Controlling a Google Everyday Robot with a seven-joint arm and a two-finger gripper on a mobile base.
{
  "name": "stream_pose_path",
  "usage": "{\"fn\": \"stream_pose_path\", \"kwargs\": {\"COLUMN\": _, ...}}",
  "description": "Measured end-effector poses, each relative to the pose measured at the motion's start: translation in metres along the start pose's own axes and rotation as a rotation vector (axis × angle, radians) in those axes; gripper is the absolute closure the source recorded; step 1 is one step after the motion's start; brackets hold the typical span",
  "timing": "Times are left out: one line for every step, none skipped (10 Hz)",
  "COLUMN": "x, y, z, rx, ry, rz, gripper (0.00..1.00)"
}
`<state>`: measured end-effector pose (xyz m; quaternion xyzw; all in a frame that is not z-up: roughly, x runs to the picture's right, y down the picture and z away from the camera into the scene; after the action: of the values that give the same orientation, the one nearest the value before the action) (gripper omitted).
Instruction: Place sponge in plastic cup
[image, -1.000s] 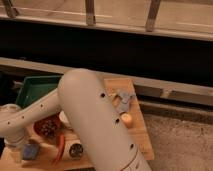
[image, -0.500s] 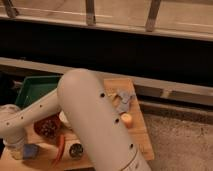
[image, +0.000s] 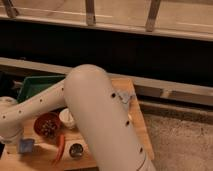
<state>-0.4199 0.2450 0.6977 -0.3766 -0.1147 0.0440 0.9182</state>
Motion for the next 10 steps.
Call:
{"fn": "stream_pose_path", "kwargs": {"x": -0.003, "y": -0.003, "z": -0.015, "rx": 0.006, "ry": -0.004, "rz": -0.001, "gripper": 1.0}}
{"fn": "stream_pose_path", "kwargs": {"x": -0.006, "y": -0.007, "z": -0.036, "rx": 0.02, "ry": 0.0, "rz": -0.002, "gripper": 1.0}}
{"fn": "stream_pose_path", "kwargs": {"x": -0.006, "y": -0.015, "z": -0.061, "rx": 0.037, "ry": 0.008, "rz": 0.008, "gripper": 1.0}}
{"fn": "stream_pose_path", "kwargs": {"x": 0.0, "y": -0.024, "z": -0.078, "rx": 0.052, "ry": 0.018, "rz": 0.024, "gripper": 1.0}}
{"fn": "stream_pose_path", "kwargs": {"x": 0.014, "y": -0.042, "z": -0.102, "rx": 0.071, "ry": 0.036, "rz": 0.056, "gripper": 1.0}}
{"fn": "stream_pose_path", "kwargs": {"x": 0.027, "y": -0.059, "z": -0.121, "rx": 0.085, "ry": 0.046, "rz": 0.084, "gripper": 1.0}}
{"fn": "stream_pose_path", "kwargs": {"x": 0.038, "y": -0.071, "z": -0.135, "rx": 0.093, "ry": 0.055, "rz": 0.108, "gripper": 1.0}}
{"fn": "stream_pose_path", "kwargs": {"x": 0.06, "y": -0.092, "z": -0.157, "rx": 0.103, "ry": 0.067, "rz": 0.156, "gripper": 1.0}}
{"fn": "stream_pose_path", "kwargs": {"x": 0.077, "y": -0.106, "z": -0.173, "rx": 0.111, "ry": 0.076, "rz": 0.196, "gripper": 1.0}}
{"fn": "stream_pose_path", "kwargs": {"x": 0.099, "y": -0.117, "z": -0.189, "rx": 0.119, "ry": 0.087, "rz": 0.244, "gripper": 1.0}}
